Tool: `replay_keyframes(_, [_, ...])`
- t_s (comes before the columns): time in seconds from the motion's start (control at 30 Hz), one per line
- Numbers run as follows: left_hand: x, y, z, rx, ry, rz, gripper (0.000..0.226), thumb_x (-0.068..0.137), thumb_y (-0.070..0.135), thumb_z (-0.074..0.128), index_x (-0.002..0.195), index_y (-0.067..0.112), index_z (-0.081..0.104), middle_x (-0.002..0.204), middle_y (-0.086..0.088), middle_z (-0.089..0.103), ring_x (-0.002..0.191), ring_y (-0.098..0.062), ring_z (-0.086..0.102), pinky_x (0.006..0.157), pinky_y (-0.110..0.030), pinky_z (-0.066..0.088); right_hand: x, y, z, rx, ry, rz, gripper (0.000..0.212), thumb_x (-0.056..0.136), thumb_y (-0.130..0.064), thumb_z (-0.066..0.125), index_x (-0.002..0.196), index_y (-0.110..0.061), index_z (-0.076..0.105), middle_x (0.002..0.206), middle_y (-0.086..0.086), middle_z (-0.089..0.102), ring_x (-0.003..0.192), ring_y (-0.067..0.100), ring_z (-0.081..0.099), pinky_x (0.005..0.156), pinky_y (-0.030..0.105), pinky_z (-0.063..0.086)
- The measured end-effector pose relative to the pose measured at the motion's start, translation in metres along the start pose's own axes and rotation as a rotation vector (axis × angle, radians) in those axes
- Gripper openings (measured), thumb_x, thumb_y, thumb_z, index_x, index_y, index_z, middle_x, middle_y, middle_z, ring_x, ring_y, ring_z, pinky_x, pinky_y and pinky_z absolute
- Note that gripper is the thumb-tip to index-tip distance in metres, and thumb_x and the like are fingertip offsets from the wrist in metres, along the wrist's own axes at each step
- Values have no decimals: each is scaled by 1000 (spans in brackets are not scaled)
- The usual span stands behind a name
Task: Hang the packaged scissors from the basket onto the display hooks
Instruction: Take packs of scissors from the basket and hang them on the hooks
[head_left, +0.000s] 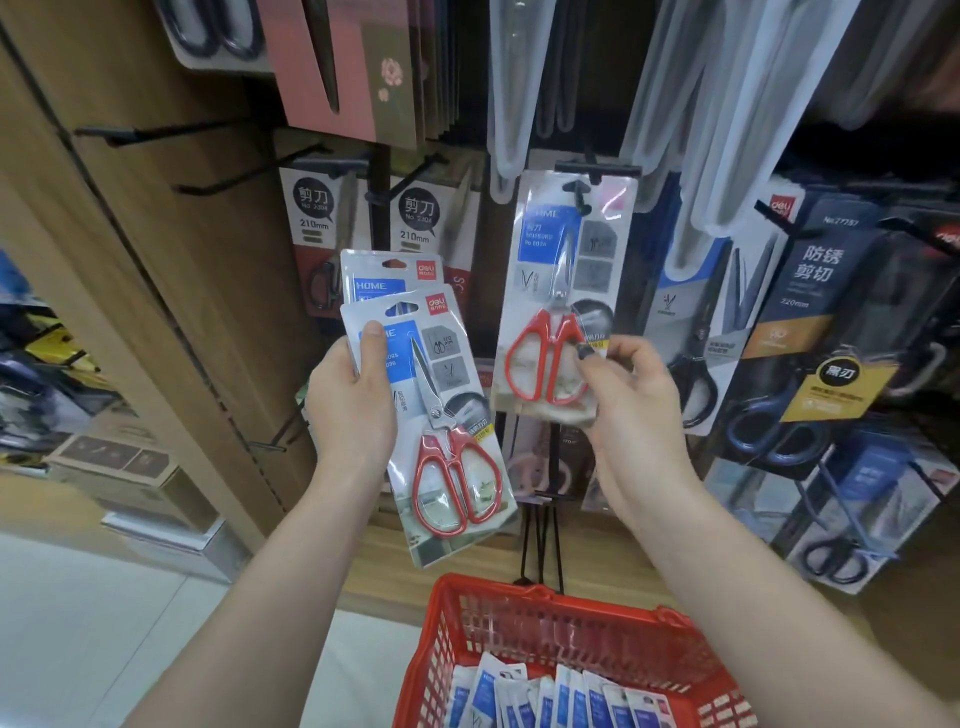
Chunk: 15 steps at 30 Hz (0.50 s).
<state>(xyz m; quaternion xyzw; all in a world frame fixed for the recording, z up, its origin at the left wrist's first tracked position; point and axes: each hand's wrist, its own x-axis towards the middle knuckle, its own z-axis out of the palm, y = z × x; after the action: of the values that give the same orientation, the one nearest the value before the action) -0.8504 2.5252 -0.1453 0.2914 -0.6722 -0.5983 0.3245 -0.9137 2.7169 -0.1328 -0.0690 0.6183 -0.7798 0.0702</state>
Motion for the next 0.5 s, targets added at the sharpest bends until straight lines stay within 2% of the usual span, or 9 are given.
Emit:
replay_keyframes(0.07, [0,1,-1,0,8,2,29,107,53,50,96,31,63,102,7,80,90,-17,80,86,-58,63,23,-3,9,-15,45,30,8,102,-7,60,108,-12,59,93,7,79,94,29,75,102,60,53])
replay_keyframes(0.17, [1,1,0,9,10,-2,28,107,55,50,95,33,63,102,9,79,90,-15,79,86,-57,63,56,-5,20,-70,125,77,6,100,-12,63,99,-17,61,112,23,73,109,43,69,105,62,49])
replay_keyframes(0.27, [1,1,1,15,-9,1,29,106,57,50,93,33,63,101,9,80,89,-15,80,87,-58,63,79,-3,28,-73,158,108,11,100,-14,64,91,-19,59,109,24,69,99,34,64,107,62,48])
replay_keyframes(0.33, [0,0,3,-10,-40,-9,28,105,56,53,94,33,64,100,10,80,88,-14,80,86,-57,64,86,0,32,-61,162,109,9,100,-15,63,92,-19,61,117,25,70,109,37,67,108,58,49])
replay_keyframes(0.37, [-1,0,3,-27,-57,-13,27,104,56,54,97,32,65,100,11,81,88,-13,80,85,-56,64,87,3,34,-66,167,115,4,100,-17,64,97,-19,63,118,23,71,114,38,67,108,56,50])
replay_keyframes(0.4, [-2,1,4,-44,-73,-18,27,103,56,55,101,33,67,101,12,81,88,-12,80,85,-55,65,87,5,35,-82,175,134,9,99,-21,65,107,-17,64,119,20,71,115,37,67,108,54,51])
replay_keyframes(0.5, [-4,2,5,-77,-99,-36,34,98,62,58,113,33,69,104,14,81,91,-13,80,87,-56,64,82,11,34,-172,181,208,53,94,-37,69,138,-13,52,129,11,66,119,30,64,110,48,49])
